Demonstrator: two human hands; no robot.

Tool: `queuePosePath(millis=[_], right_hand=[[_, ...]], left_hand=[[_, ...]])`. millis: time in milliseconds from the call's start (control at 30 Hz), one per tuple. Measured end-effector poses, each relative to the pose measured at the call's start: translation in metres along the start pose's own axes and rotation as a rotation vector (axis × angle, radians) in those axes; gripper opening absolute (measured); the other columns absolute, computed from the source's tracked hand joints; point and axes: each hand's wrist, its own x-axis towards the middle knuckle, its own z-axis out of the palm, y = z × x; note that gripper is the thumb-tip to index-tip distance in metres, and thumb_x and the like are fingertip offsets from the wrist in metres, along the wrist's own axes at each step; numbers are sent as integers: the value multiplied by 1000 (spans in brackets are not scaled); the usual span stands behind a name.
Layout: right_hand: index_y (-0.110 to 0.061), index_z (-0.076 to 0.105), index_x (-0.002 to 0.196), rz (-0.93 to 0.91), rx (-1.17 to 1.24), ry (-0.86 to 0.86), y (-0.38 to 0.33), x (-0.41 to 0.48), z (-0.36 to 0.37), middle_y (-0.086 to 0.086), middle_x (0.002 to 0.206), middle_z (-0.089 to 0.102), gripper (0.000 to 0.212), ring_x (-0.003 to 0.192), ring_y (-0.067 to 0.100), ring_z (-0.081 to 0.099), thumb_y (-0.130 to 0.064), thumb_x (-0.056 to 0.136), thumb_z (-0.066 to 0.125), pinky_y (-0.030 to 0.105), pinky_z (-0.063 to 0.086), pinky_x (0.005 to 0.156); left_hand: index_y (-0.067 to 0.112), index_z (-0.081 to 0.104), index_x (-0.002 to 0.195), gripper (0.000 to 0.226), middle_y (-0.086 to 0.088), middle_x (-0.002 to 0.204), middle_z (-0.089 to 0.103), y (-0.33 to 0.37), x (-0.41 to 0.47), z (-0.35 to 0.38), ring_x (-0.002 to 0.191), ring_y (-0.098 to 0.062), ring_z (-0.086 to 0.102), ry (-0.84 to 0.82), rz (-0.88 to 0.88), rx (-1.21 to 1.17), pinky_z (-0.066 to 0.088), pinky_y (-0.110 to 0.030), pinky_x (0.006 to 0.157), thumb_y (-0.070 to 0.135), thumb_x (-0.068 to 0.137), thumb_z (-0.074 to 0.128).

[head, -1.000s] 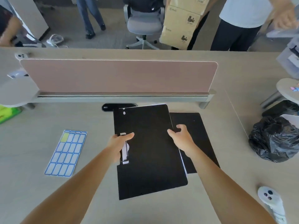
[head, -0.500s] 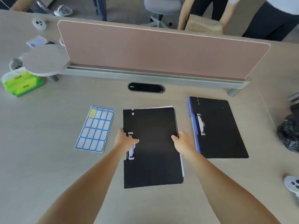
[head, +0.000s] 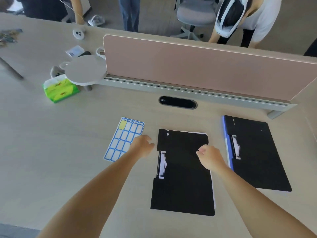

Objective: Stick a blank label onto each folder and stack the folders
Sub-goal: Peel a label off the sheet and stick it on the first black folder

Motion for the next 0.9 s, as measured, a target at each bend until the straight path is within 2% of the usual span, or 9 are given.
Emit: queuePosePath(millis=[33,100,200,267,367,567,667,800,900], right_hand=[[-4,66,104,-47,8,-24,-12,1,0,10,104,68,27,100,28,63,-25,96,52,38,52,85],[-11,67,112,-135,32,-87,-40,3,3,1,112,68,26,108,21,62,-29,96,54,29,47,85],[-18,68,105,-277,57,-159,-86,14,14,-3,113,68,18,111,13,61,-29,95,57,22,40,83],[-16,68,105,-358,50,-199,-116,22,26,-1,112,69,17,109,13,62,-27,95,59,22,42,84],[-13,67,115,-413,27,-237,-160,38,42,2,116,69,26,107,18,63,-26,93,61,25,46,90],[-13,59,128,-467,-91,-269,-221,78,77,6,129,62,37,116,24,59,-23,93,58,27,44,94],[-17,57,129,-496,-147,-247,-239,97,95,7,129,60,40,116,26,56,-25,90,61,34,48,95],[-16,52,129,-482,-241,-233,-250,112,113,9,126,57,46,116,29,53,-29,87,64,38,47,95],[-15,51,129,-434,-221,-258,-254,118,120,6,123,61,45,113,28,57,-29,88,63,39,49,95]], left_hand=[[21,56,134,44,-3,128,61,-7,3,-7,110,-23,61,44,-18,-21,52,-33,88,34,92,58],[20,55,134,46,-6,128,58,-20,8,-18,113,-24,59,134,-60,-62,51,-35,91,33,91,60],[16,52,136,51,-10,131,53,-42,16,-29,120,-29,51,248,-113,-29,40,-35,99,35,89,63],[15,47,140,62,-11,134,49,-55,21,-36,125,-32,44,275,-140,5,34,-36,105,40,87,67],[19,40,143,83,-9,138,42,-68,36,-45,129,-34,37,275,-193,34,35,-39,107,53,75,74],[17,39,136,94,-10,132,43,-71,63,-53,124,-33,41,232,-282,66,38,-40,101,58,64,82],[16,42,132,93,-9,127,44,-77,72,-47,122,-31,40,282,-296,48,38,-38,100,62,61,82],[15,46,124,84,-7,123,45,-88,77,-41,118,-29,40,343,-259,-44,38,-36,100,55,61,85],[15,46,122,81,-6,121,44,-90,77,-39,115,-28,40,342,-245,-78,38,-36,100,52,61,87]])
